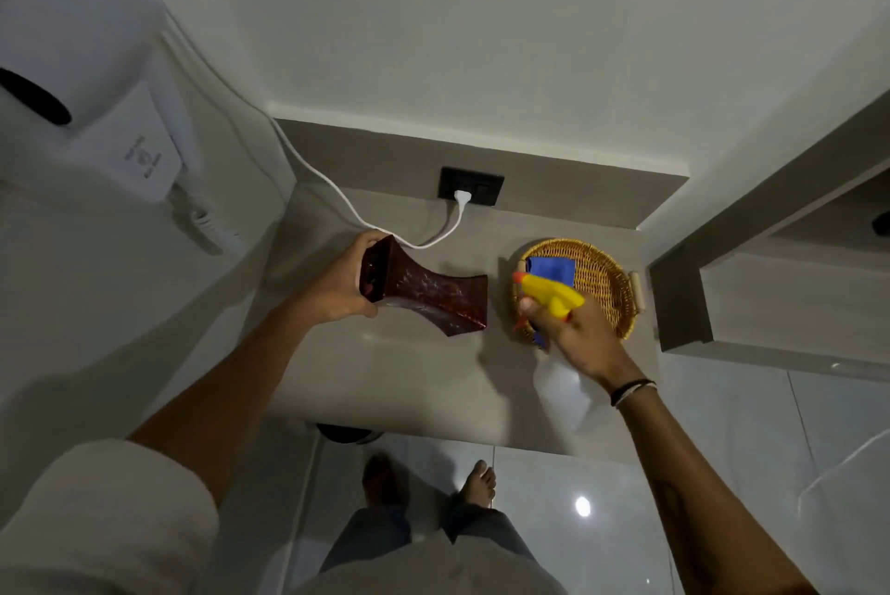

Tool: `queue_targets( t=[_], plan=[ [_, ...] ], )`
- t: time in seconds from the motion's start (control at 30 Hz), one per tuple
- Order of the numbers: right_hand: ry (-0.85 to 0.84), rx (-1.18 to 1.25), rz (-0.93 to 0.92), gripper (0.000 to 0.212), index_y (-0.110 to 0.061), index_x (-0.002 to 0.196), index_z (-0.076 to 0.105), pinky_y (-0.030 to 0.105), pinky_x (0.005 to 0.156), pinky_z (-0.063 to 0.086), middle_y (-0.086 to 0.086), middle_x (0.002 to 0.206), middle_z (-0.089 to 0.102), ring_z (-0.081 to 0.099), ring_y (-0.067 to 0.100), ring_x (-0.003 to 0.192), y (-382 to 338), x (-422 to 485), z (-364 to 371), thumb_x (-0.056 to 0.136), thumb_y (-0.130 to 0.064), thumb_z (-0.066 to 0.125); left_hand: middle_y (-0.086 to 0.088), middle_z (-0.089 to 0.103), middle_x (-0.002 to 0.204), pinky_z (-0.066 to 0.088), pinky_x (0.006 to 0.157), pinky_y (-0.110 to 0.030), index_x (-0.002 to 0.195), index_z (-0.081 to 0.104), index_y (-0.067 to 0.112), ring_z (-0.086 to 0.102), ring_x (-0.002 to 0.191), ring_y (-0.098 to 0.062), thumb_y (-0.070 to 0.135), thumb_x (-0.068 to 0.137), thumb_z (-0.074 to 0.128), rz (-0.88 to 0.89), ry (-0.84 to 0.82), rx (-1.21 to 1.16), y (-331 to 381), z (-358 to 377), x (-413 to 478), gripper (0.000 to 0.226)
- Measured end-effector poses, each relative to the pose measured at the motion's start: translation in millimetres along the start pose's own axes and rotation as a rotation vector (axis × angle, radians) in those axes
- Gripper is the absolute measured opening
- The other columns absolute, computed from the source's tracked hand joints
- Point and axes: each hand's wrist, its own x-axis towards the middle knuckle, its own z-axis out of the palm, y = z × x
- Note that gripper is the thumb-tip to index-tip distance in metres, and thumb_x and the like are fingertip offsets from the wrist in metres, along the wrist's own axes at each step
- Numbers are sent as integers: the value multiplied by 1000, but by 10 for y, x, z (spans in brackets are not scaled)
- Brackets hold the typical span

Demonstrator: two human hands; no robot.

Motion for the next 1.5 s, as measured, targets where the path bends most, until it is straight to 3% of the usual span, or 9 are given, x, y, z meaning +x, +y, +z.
queue_targets(
  t=[0.13,0.27,0.43,0.6,0.83,0.97,1.07,1.37,1.5],
  plan=[
    [-118,110,20,41,-20,146,62,33,60,63,3,96,73,70,18,63,-177,59,400,105,-17,67,10,50,150,45,96,-4,145,36,53,53,133,4,-6,59,90,11,-19,-25,-44,-5,8,117],
    [-199,186,37,45,-22,151,57,25,49,57,5,99,79,67,-1,59,-216,172,691,108,-10,61,21,50,147,45,96,-5,131,37,76,48,130,20,-4,58,87,8,-20,-55,-53,9,19,120],
    [-210,76,20,46,-33,152,54,20,49,51,5,91,80,63,10,49,-207,355,873,107,-37,61,22,49,147,43,102,-6,132,35,78,46,136,15,1,58,89,9,-16,-60,-56,15,-3,119],
    [-142,10,-46,54,-30,149,59,2,55,46,-23,86,73,67,-9,60,-197,448,953,100,-53,57,13,49,149,44,101,-6,146,35,51,46,135,17,3,59,88,30,-25,-52,-44,21,-26,113],
    [-155,-4,-14,45,-29,151,57,11,54,50,-2,93,80,66,3,52,-155,434,913,107,-36,62,4,48,154,48,116,-37,157,35,31,49,143,-18,15,58,90,62,-23,24,19,21,4,115],
    [-98,2,-24,48,-21,152,57,7,74,47,-14,117,68,62,-16,78,-168,387,824,107,-33,64,4,51,152,47,118,-47,155,39,32,52,142,-18,23,56,94,81,7,25,37,40,11,113],
    [-45,60,5,46,-19,151,59,17,77,52,-4,118,74,65,-6,84,-141,318,744,106,-28,66,11,57,148,51,115,-46,150,40,52,57,137,-12,34,59,95,31,42,-90,69,35,-6,108],
    [47,125,128,34,-21,139,66,31,53,56,16,89,77,64,23,54,8,178,650,106,-29,66,2,61,148,50,107,-39,150,51,45,60,130,-20,77,84,62,-248,175,-63,263,87,118,75],
    [48,130,139,39,-19,143,63,33,52,56,18,91,77,66,33,55,32,173,609,105,-29,66,4,61,148,49,115,-47,152,51,40,60,133,-20,80,63,85,-248,126,-100,219,64,107,103]
  ],
)
